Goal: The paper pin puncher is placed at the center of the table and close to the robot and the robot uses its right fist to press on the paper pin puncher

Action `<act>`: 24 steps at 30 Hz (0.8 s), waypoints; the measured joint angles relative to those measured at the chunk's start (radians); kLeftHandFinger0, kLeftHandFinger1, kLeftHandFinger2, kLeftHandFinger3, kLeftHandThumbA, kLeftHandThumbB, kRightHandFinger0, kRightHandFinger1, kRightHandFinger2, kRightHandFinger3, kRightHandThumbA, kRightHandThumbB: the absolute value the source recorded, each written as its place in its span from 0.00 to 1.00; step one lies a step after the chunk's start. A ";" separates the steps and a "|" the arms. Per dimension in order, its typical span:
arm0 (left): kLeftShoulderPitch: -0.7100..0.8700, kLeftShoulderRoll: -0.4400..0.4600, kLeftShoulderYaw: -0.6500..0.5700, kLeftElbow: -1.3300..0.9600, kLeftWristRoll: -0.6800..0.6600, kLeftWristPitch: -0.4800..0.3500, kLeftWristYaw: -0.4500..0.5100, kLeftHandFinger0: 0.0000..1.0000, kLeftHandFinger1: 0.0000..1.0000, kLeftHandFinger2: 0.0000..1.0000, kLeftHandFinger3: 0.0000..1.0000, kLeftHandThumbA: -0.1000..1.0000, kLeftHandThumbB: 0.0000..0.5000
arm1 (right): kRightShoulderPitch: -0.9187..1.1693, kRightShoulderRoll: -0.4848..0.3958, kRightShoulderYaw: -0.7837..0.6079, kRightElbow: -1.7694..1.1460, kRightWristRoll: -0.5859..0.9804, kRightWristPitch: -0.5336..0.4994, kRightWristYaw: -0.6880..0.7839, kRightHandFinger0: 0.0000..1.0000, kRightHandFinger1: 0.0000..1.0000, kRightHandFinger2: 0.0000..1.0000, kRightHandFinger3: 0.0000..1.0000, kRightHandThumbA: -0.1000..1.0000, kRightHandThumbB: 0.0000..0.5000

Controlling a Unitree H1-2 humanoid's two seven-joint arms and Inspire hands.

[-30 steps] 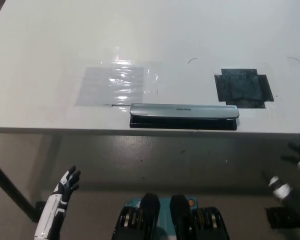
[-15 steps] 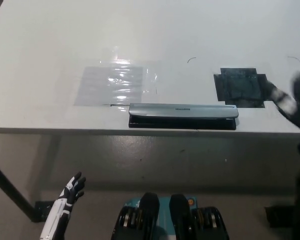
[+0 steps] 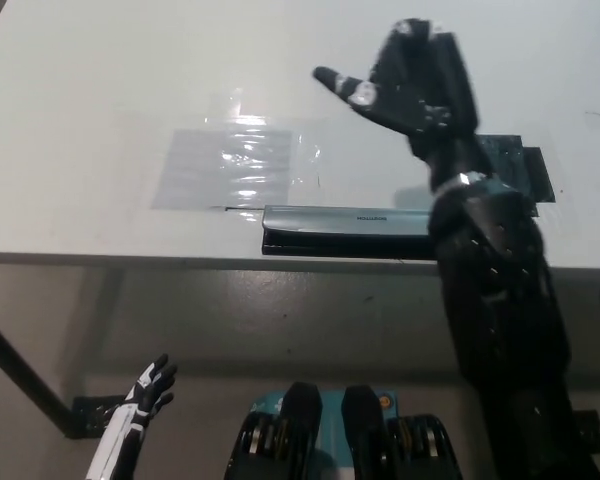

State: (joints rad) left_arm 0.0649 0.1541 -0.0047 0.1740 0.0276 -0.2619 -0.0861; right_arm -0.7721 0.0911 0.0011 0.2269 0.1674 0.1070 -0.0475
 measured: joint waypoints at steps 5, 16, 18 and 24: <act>-0.007 0.000 0.001 0.000 -0.001 0.000 -0.005 1.00 1.00 1.00 1.00 1.00 0.49 | -0.029 0.024 0.002 0.125 -0.017 -0.008 -0.009 0.00 0.00 0.19 0.07 1.00 0.39; -0.007 0.000 0.002 0.000 -0.002 -0.001 -0.006 1.00 1.00 1.00 1.00 1.00 0.51 | -0.029 0.029 -0.011 0.267 -0.039 -0.038 -0.023 0.00 0.00 0.20 0.04 1.00 0.41; -0.007 0.000 0.002 0.000 -0.003 -0.001 -0.006 1.00 1.00 1.00 1.00 1.00 0.53 | -0.029 0.030 -0.014 0.280 -0.039 -0.041 -0.023 0.00 0.00 0.21 0.05 1.00 0.38; -0.005 0.000 0.004 0.000 -0.003 -0.001 -0.005 1.00 1.00 1.00 1.00 1.00 0.53 | -0.042 0.031 -0.022 0.391 -0.039 -0.070 -0.025 0.03 0.17 0.43 0.32 1.00 0.47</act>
State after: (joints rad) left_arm 0.0595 0.1544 -0.0008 0.1736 0.0251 -0.2626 -0.0909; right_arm -0.8143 0.1224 -0.0206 0.6182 0.1282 0.0371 -0.0723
